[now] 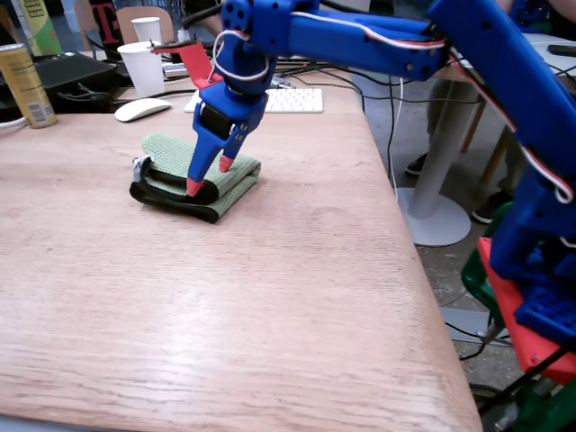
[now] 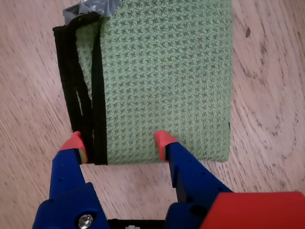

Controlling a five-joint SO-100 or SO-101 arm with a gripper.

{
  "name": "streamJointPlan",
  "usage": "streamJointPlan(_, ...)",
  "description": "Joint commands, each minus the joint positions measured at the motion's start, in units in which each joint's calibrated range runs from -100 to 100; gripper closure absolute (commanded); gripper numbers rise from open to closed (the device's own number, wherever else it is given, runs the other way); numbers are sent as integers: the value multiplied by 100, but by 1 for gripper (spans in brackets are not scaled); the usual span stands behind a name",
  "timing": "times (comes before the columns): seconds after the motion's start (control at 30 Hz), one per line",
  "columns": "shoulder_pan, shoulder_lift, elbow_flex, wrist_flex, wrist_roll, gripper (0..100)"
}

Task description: Clean the table

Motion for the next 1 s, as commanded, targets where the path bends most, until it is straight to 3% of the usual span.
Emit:
streamJointPlan(0.0,86,-95,-186,75,-10,66)
streamJointPlan(0.17,103,-95,-167,157,-10,69)
streamJointPlan(0.3,272,-87,-214,297,-10,90)
streamJointPlan(0.4,289,-87,-204,297,-15,99)
streamJointPlan(0.63,289,-87,126,321,29,99)
streamJointPlan(0.97,-269,-2437,4383,174,59,99)
